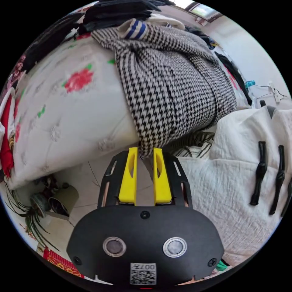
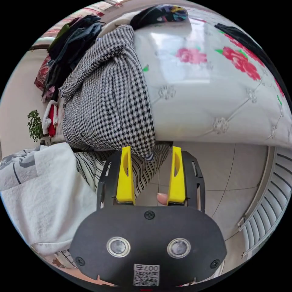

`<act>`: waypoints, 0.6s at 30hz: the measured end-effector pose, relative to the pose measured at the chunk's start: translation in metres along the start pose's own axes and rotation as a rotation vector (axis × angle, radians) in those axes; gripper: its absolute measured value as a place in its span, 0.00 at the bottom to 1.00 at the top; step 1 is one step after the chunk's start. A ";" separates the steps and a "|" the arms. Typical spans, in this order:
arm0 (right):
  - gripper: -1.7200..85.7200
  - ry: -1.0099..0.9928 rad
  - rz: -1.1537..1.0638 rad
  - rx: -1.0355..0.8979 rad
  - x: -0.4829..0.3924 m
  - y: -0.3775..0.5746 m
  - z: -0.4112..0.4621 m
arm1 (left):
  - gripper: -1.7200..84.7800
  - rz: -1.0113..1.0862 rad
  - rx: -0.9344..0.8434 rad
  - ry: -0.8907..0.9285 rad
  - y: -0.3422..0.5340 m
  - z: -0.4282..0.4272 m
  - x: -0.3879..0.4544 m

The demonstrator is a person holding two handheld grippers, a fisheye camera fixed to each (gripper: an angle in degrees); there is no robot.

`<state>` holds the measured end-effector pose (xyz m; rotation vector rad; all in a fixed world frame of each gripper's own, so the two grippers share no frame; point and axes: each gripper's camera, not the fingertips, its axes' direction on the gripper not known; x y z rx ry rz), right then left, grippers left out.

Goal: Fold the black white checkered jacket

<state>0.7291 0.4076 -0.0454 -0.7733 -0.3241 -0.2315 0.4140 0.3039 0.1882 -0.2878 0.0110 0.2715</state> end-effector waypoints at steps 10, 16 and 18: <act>0.13 -0.154 -0.069 -0.199 0.024 -0.040 0.058 | 0.12 0.120 -0.216 0.109 -0.060 0.061 -0.035; 0.06 -0.255 -0.147 -0.242 0.033 -0.030 0.019 | 0.05 0.247 -0.250 0.324 -0.053 0.013 -0.056; 0.06 -0.331 -0.175 -0.196 0.037 -0.021 -0.010 | 0.04 0.276 -0.240 0.427 -0.049 -0.020 -0.068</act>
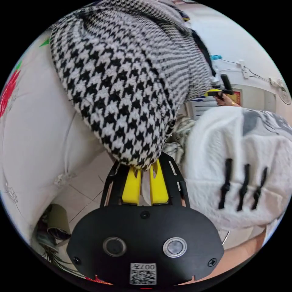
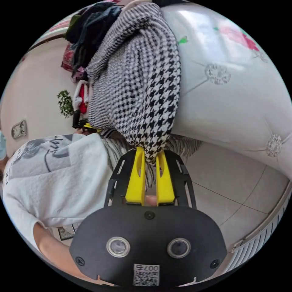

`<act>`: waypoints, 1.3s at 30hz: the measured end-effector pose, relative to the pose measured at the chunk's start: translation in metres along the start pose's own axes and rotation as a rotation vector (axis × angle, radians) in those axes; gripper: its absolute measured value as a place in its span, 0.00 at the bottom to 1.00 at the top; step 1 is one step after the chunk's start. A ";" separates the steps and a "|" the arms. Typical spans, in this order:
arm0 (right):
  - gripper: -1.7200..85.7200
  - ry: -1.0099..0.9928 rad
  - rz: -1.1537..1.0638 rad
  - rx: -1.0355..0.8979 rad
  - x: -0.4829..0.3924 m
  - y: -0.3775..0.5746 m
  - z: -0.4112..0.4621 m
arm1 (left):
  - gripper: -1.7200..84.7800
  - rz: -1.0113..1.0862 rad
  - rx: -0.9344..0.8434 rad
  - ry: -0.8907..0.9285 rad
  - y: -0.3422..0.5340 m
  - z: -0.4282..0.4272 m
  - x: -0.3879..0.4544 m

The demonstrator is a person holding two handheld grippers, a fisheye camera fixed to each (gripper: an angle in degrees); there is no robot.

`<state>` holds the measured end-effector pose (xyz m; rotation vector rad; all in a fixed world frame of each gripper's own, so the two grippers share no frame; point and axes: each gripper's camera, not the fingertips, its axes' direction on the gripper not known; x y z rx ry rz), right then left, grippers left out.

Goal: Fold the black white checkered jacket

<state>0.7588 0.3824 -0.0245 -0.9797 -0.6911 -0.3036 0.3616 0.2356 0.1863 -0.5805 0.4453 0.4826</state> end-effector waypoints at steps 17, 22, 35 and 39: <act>0.12 -0.326 -0.034 0.563 -0.031 -0.155 -0.245 | 0.09 -0.386 0.909 0.493 -0.075 -0.271 -0.134; 0.13 -0.094 -0.075 0.608 -0.034 -0.139 -0.246 | 0.12 -0.381 0.958 0.277 -0.030 -0.259 -0.106; 0.10 -0.124 -0.218 0.229 -0.053 -0.244 -0.197 | 0.08 -0.152 0.537 0.172 -0.121 -0.271 -0.050; 0.06 -0.186 -0.163 0.295 -0.039 -0.285 -0.209 | 0.05 -0.135 0.776 0.468 -0.138 -0.289 -0.103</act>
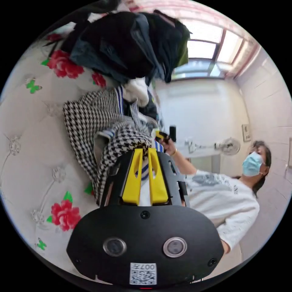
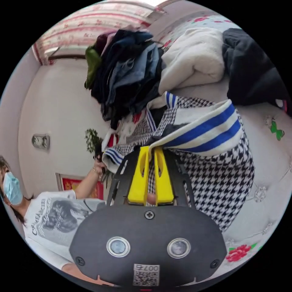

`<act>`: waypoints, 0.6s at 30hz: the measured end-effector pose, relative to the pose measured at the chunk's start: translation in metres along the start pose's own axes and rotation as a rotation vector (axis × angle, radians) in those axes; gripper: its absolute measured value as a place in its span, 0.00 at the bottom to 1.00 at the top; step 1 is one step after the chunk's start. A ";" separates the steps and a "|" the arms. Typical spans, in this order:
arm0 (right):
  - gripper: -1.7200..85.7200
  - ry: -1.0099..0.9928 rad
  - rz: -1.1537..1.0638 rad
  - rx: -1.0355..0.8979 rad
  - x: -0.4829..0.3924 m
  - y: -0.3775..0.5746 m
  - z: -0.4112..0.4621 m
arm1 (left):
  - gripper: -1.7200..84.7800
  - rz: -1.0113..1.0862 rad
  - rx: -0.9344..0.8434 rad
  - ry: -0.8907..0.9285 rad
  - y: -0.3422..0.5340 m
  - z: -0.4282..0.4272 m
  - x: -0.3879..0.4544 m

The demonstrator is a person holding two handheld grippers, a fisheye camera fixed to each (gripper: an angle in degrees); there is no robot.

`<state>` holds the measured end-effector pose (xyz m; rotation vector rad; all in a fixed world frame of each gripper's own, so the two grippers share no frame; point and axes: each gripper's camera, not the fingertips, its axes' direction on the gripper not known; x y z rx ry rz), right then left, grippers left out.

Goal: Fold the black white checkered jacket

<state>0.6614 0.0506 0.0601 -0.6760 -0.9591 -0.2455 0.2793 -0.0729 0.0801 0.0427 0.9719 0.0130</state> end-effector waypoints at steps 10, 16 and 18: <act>0.10 -0.275 0.272 0.349 0.081 0.012 -0.044 | 0.06 -0.461 0.610 0.079 0.029 0.039 -0.087; 0.15 0.079 0.277 0.477 0.061 0.125 -0.124 | 0.08 -0.239 0.595 -0.346 0.054 0.014 -0.003; 0.16 0.143 0.362 0.510 0.066 0.166 -0.138 | 0.08 -0.200 0.636 -0.432 0.066 0.009 0.019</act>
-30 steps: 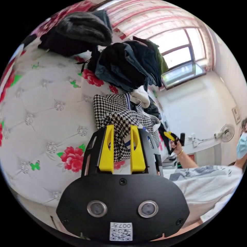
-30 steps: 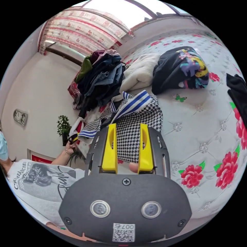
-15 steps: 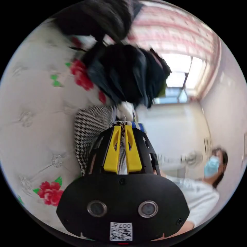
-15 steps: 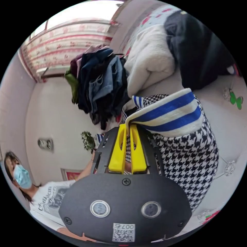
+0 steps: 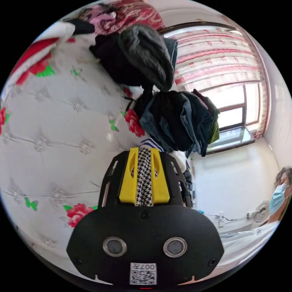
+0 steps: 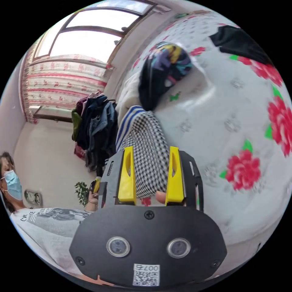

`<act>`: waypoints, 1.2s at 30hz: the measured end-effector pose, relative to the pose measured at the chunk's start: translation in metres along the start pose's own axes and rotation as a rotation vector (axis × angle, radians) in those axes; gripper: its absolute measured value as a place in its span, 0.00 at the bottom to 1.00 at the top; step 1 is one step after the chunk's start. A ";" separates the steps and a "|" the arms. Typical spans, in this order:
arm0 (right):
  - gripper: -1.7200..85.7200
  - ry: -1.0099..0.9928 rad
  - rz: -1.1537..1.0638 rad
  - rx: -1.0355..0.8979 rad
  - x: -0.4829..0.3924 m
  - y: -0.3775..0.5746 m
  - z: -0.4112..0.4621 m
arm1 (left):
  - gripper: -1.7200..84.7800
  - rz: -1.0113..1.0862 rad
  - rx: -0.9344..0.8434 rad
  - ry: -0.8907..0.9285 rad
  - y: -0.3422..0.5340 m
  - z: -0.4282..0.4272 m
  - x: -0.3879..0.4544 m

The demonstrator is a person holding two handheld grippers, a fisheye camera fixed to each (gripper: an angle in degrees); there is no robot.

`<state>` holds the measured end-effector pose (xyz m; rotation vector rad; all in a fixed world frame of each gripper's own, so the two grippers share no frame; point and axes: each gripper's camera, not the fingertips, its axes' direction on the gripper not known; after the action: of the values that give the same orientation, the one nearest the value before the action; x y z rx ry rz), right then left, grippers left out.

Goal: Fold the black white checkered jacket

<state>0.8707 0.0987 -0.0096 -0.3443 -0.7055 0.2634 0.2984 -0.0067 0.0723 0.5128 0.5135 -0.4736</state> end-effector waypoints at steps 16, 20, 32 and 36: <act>0.08 -0.288 0.275 0.036 0.079 0.068 0.023 | 0.03 0.516 -0.597 -0.232 0.152 0.259 0.159; 0.05 -0.341 0.238 0.061 0.080 0.086 0.004 | 0.06 0.636 -0.497 -0.036 0.163 0.222 0.207; 0.03 -0.265 0.222 0.045 0.057 0.096 -0.003 | 0.08 0.689 -0.721 -0.051 0.236 0.273 0.218; 0.03 -0.183 -0.046 -0.010 -0.025 0.085 -0.009 | 0.07 0.739 -0.594 -0.014 0.212 0.186 0.202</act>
<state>0.8481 0.1654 -0.0643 -0.3155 -0.8940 0.2500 0.6311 -0.0076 0.1698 0.0977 0.3897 0.3811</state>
